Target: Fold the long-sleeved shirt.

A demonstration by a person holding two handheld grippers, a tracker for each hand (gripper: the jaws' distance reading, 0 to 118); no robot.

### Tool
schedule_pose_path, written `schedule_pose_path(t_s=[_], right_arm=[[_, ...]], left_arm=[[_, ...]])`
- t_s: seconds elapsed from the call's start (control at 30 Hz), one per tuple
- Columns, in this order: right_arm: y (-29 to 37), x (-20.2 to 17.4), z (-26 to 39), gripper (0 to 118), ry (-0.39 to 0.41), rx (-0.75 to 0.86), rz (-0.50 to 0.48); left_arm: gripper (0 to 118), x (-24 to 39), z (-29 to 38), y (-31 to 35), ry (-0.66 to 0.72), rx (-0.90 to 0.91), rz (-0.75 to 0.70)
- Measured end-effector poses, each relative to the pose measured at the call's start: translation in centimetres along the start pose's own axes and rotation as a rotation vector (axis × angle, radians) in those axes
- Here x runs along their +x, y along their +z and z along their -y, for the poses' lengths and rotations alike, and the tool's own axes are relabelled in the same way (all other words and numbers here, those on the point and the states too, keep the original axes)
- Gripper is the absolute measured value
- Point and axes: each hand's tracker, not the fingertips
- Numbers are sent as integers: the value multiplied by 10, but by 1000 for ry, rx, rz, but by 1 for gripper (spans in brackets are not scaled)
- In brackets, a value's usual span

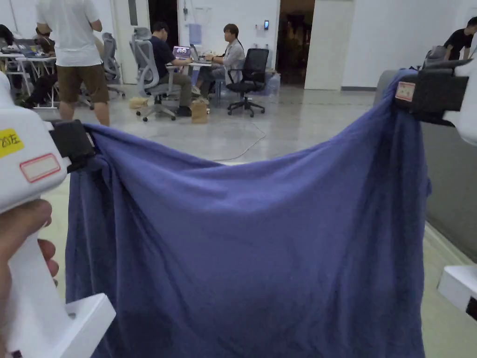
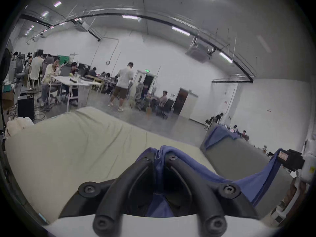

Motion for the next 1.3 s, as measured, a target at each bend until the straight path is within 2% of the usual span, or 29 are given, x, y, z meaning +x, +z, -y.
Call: schedule_pose_path(t_s=[0.1,0.17,0.47,0.6,0.63,0.77,0.83,0.97,1.03,1.2,1.3], right_arm=[[-38,2,-45,0,24,15,23],[-68,2,-72,0,83,27,76],[-206,5,-173,0,97,26,128],[-254,1,-198,0,102,32,165],[-265,-1,-202,0,127,30,172],[-303,-14,-198,0,160,6,262],[-321,-20,-183,0,156,7,273],[-368,-27,-126,0,259,-101,338],[-392,-25,-85,0,278,-142,330],[-454,-13,51,0,267,-374,297],[-465,-9,131,0,244,-493,267]], left_arm=[[6,15,-43,-32,-30,27,-2],[6,23,-72,-56,-27,54,10],[6,35,-169,-165,-70,35,-53],[6,22,-200,-231,-107,22,-97],[6,20,-202,-244,-107,12,-107],[6,18,-199,-286,-127,-6,-155],[6,17,-188,-303,-154,2,-174],[6,1,-144,-346,-167,-43,-209],[6,-13,-113,-368,-170,-60,-224],[6,-55,0,-411,-235,-223,-293],[6,-80,73,-416,-260,-351,-322]])
